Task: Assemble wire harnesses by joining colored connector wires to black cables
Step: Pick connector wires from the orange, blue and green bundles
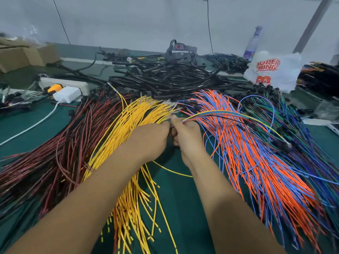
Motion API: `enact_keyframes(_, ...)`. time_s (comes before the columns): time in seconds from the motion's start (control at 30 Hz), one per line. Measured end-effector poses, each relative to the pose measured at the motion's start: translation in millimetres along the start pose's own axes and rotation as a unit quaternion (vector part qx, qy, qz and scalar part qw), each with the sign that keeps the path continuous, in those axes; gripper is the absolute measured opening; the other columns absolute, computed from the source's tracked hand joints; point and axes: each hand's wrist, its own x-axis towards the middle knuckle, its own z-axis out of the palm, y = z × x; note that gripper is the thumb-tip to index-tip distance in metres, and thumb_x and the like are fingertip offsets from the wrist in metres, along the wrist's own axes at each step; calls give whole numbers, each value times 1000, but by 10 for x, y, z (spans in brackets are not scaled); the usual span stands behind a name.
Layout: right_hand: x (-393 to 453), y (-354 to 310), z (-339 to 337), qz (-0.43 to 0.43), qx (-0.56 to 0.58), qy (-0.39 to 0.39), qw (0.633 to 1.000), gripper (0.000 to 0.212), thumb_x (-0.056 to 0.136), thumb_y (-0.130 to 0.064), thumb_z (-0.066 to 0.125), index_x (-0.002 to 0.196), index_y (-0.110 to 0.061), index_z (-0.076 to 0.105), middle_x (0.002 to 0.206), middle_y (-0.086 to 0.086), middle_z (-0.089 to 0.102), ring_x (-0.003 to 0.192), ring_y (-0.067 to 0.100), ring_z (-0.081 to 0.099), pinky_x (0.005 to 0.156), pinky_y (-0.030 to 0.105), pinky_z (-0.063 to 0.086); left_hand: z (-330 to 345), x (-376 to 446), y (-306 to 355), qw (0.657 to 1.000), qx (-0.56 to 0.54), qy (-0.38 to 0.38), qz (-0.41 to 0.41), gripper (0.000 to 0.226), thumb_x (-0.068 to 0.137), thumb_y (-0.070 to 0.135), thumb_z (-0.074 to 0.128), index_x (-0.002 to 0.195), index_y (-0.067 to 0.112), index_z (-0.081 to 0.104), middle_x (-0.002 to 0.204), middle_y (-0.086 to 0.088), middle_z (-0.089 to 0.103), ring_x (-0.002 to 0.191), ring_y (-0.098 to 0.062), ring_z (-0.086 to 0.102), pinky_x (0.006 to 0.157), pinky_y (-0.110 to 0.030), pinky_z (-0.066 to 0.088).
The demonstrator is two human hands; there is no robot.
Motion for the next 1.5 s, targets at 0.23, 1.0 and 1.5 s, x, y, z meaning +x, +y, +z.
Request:
enact_keyframes(0.23, 54, 61, -21, -12, -4, 21, 1000, 30, 96, -12, 53, 67, -9, 54, 47, -2, 51, 36, 6, 41, 40, 19, 35, 183, 13, -63, 993, -102, 64, 18, 4, 97, 18, 40, 98, 22, 39, 65, 5, 40, 64, -24, 44, 47, -32, 21)
enact_keyframes(1.0, -69, -47, -23, 10, 146, -68, 987, 13, 95, -3, 55, 86, -5, 64, 69, 9, 67, 59, 13, 65, 63, 26, 58, 100, -55, -287, 881, -426, 195, -65, 16, 95, 14, 58, 95, 26, 69, 77, 11, 63, 68, -2, 57, 69, -17, 48)
enact_keyframes(1.5, -86, -73, -39, -42, 167, -24, 985, 14, 95, 4, 53, 88, -2, 64, 73, 12, 64, 62, 13, 68, 65, 26, 59, 78, -20, -310, 693, -691, 149, -145, 17, 93, 18, 59, 95, 7, 72, 69, -2, 72, 62, -8, 65, 61, -18, 55)
